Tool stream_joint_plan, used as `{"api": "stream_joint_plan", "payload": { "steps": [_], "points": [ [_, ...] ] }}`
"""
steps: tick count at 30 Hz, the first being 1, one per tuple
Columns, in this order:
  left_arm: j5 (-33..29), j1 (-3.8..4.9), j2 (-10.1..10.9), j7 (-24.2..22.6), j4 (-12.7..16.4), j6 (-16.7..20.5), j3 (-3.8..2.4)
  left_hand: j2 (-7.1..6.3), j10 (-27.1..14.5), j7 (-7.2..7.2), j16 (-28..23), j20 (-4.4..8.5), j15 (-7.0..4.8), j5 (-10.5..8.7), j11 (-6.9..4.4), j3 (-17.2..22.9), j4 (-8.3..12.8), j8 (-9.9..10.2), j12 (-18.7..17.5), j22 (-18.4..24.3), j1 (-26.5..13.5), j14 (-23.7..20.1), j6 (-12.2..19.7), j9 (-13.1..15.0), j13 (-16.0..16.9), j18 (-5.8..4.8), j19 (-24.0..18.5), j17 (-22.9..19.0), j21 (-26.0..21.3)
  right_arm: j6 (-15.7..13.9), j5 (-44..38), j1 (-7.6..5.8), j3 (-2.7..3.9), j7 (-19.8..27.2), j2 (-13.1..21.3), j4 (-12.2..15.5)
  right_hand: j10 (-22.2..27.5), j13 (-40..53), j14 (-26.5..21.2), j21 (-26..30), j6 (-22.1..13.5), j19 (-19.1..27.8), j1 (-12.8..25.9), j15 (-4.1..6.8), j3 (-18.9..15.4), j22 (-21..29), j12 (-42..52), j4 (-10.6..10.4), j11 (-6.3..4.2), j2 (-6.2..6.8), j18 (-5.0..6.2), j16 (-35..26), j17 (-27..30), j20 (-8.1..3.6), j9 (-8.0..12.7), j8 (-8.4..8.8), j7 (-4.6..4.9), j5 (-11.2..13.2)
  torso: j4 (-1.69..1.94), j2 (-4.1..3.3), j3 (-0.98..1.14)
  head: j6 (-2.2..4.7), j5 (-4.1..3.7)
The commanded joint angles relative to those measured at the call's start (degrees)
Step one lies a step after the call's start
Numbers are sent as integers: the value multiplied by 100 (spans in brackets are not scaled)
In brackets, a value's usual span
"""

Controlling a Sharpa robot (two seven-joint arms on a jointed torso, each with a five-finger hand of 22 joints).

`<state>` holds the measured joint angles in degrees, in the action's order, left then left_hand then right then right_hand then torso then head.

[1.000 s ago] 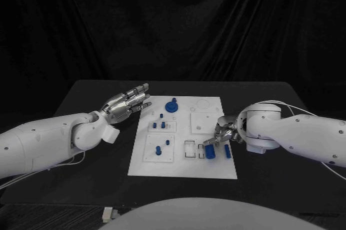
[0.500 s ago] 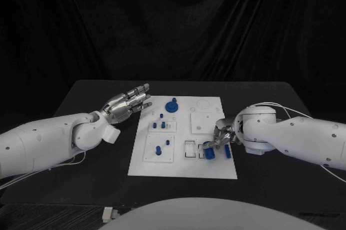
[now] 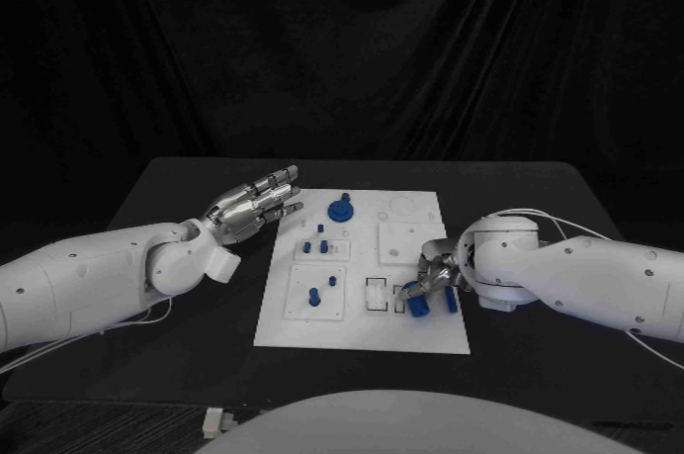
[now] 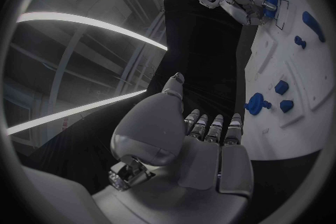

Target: Assemble the parts on the task board

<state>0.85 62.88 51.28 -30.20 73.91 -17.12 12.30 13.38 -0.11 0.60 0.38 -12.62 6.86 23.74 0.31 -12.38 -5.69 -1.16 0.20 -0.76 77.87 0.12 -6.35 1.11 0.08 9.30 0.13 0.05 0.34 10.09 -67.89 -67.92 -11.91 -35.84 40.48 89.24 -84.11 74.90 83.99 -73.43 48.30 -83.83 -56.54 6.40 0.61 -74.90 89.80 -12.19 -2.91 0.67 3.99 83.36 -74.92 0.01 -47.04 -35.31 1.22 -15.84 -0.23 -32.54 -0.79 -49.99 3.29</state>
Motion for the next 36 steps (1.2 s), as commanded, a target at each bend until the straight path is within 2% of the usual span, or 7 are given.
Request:
{"api": "stream_joint_plan", "payload": {
  "steps": [1,3,5,9,16,25,36],
  "points": [
    [-38,-10,-13,-42,4,-80,-5,28,13,9,-38,-29,40,36,26,-45,-1,-29,-16,2,-29,-12,12,4,-6,55,12,-5,-9,-228,298,20,1,-6,3,-2,-589,1510,336,45,-42,-139,-214,0,92,-1004,20,145,4,-25,-22,-39,0,-14,-1,48,7,-477,1,-1,0,-1,4],
    [-38,-11,-13,-39,3,-82,-5,38,12,11,-38,-30,44,40,29,-42,-1,-29,-17,0,-29,-12,12,4,-7,54,12,-5,-8,-262,375,22,2,10,9,-2,-589,1510,324,78,-78,-130,-630,17,375,-995,20,435,-14,-34,-16,-75,65,-25,48,136,-12,-1481,0,0,0,-1,11],
    [-38,-12,-13,-37,3,-83,-5,38,12,11,-38,-30,44,40,29,-42,-1,-29,-17,0,-29,-12,12,4,-7,54,12,-5,-8,-292,420,24,2,23,19,5,-589,1510,315,111,-77,-122,-765,17,565,-987,20,571,-14,-1,-10,-106,119,-27,99,208,-10,-2005,0,0,0,-1,13],
    [-38,-13,-10,-34,4,-86,-5,50,12,6,-38,-32,47,50,29,-38,-1,-29,-17,1,-30,-12,11,4,-7,52,12,-5,-8,-403,471,25,2,50,61,40,-589,1510,307,154,-55,-114,-933,18,955,-976,20,812,-16,52,-3,-143,184,-29,143,269,-9,-2702,0,-1,0,-1,26],
    [-38,-15,1,-35,8,-84,-5,61,13,3,-38,-33,49,61,29,-35,-2,-29,-17,0,-32,-12,12,4,-6,51,13,-5,-8,-763,763,-22,2,92,259,222,-589,1510,289,224,-101,-107,-780,-38,1787,-963,20,1173,55,224,6,-220,328,8,204,361,85,-3478,0,0,0,-1,87],
    [-38,-17,10,-31,6,-84,-5,80,12,2,-38,-35,55,83,32,-31,-4,-29,-17,1,-35,-12,16,3,-7,48,12,-5,-8,-1138,1568,-305,3,114,423,468,-589,1510,288,236,-116,-110,-627,-60,2020,-962,20,1274,85,242,7,-233,358,31,237,391,123,-3578,0,0,0,-1,85],
    [-38,-19,3,-33,12,-86,-5,80,12,2,-38,-35,55,83,32,-31,-4,-29,-17,1,-35,-12,16,3,-7,48,12,-5,-8,-1134,2219,-390,2,81,200,396,-589,1510,287,316,-147,-105,-212,-84,2055,-940,20,1218,109,176,24,-247,415,58,409,530,140,-2432,-1,1,-1,-1,93]
  ]
}}
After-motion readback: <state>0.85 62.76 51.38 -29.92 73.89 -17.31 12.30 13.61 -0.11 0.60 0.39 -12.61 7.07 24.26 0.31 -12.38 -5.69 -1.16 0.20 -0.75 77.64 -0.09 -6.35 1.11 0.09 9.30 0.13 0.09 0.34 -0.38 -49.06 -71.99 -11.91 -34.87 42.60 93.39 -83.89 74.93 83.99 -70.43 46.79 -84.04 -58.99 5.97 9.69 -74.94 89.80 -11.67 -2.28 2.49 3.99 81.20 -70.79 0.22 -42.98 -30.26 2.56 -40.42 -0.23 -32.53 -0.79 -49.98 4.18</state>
